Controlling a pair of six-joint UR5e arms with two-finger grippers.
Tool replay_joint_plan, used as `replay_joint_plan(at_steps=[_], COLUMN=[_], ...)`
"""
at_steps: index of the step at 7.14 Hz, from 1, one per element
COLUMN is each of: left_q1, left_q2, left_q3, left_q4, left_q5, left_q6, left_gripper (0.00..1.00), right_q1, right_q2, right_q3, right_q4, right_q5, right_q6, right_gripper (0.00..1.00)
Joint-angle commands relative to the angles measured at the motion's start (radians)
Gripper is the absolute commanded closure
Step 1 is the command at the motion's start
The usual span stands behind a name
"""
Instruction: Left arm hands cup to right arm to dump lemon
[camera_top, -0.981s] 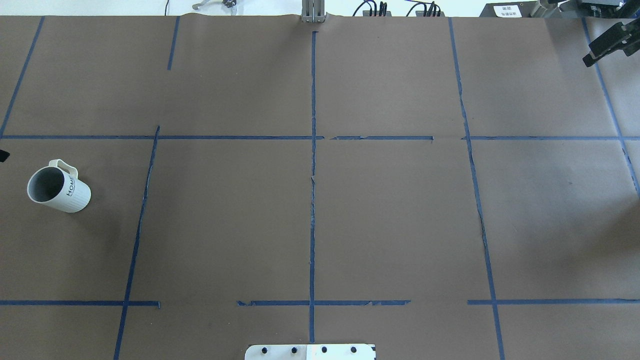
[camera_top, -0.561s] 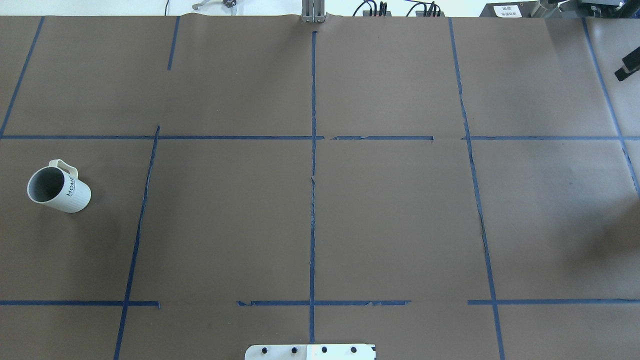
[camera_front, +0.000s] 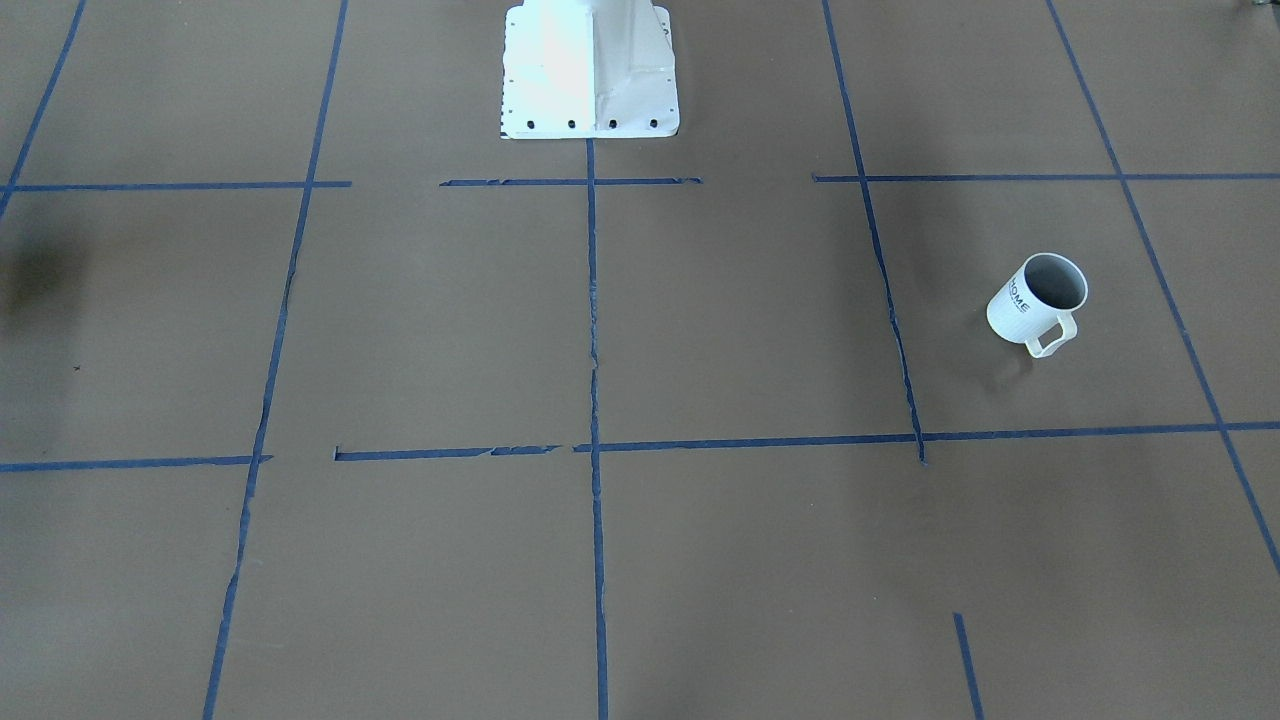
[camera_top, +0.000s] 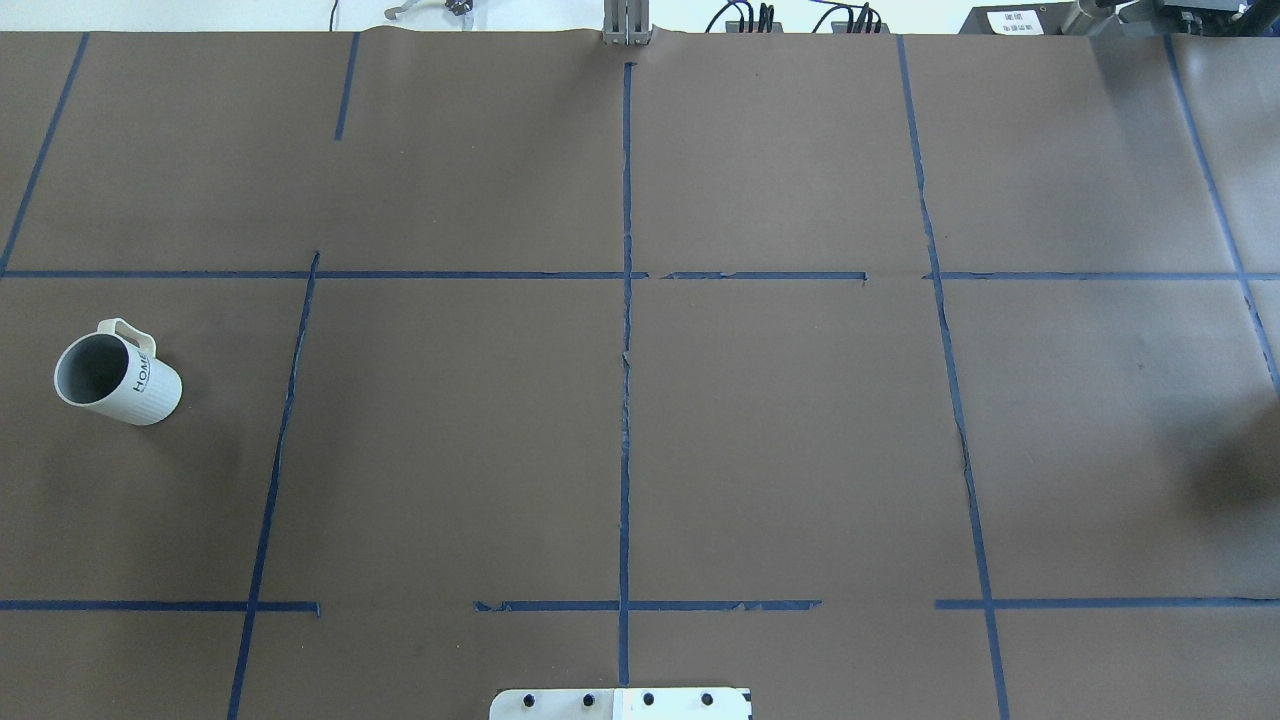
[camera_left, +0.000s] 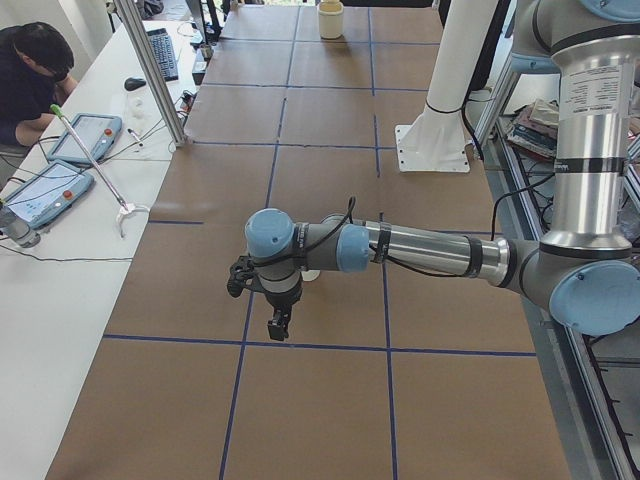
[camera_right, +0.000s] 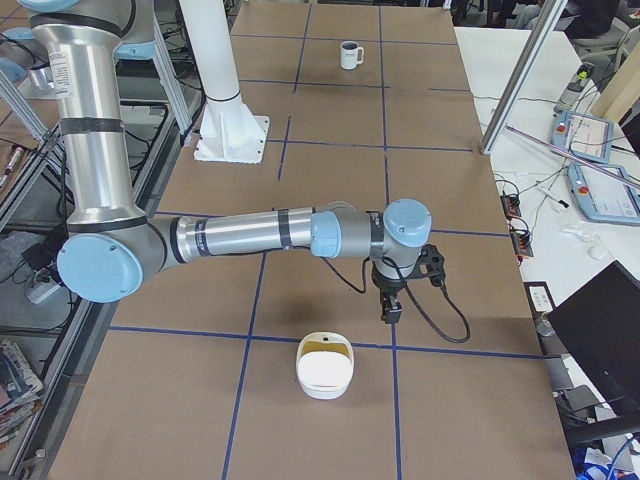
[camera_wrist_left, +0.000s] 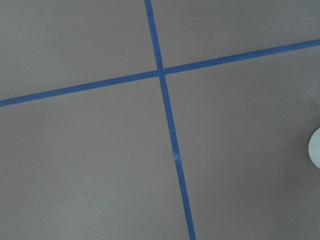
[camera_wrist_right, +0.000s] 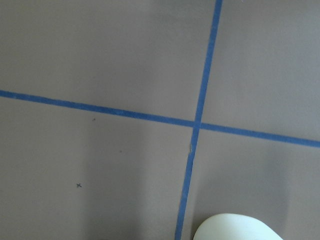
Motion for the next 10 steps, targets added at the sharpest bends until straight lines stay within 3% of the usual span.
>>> replay_joint_plan(at_steps=[1, 2, 5, 10], left_q1=[-0.055, -0.083, -0.083, -0.082], left_q2=[0.027, 0.036, 0.108, 0.115], left_q3=[-0.018, -0.064, -0.067, -0.064], left_q4=[-0.004, -0.001, -0.001, -0.002], left_q5=[-0.002, -0.004, 0.009, 0.006], left_q6=[0.01, 0.012, 0.006, 0.007], left_gripper=[0.0, 0.0, 0.0, 0.0], right_q1=[0.013, 0.013, 0.012, 0.012], right_q2=[-0.062, -0.063, -0.063, -0.065], right_q3=[0.033, 0.035, 0.035, 0.033], right_q4=[0.006, 0.009, 0.015, 0.015], right_q5=[-0.001, -0.004, -0.006, -0.004], right_q6=[0.032, 0.037, 0.035, 0.039], right_gripper=[0.0, 0.0, 0.0, 0.0])
